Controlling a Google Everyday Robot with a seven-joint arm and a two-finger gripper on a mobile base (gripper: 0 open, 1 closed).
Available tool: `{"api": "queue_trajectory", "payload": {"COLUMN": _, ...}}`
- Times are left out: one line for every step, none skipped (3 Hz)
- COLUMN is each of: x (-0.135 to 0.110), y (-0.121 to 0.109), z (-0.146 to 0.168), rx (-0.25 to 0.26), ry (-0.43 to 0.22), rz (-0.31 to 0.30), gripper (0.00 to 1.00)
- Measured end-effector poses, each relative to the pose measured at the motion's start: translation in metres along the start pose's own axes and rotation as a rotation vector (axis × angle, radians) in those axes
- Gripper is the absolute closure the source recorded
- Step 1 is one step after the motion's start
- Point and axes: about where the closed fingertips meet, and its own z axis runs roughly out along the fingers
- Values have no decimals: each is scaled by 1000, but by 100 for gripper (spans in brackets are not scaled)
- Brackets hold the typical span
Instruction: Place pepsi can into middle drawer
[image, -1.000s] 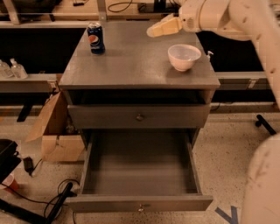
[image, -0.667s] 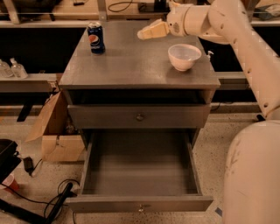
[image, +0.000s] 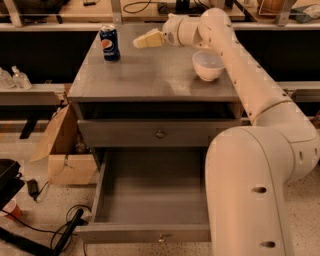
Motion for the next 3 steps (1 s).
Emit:
{"api": "queue_trajectory", "payload": {"x": 2, "y": 13, "z": 31, "rx": -23, "ry": -13, "rz": 29, "gripper": 0}}
{"api": "queue_trajectory", "payload": {"x": -2, "y": 42, "z": 83, "rx": -69, "ry": -54, "rz": 60, "gripper": 0}}
{"api": "queue_trajectory", "payload": {"x": -1, "y": 44, "z": 86, "rx": -71, "ry": -53, "rz": 64, "gripper": 0}}
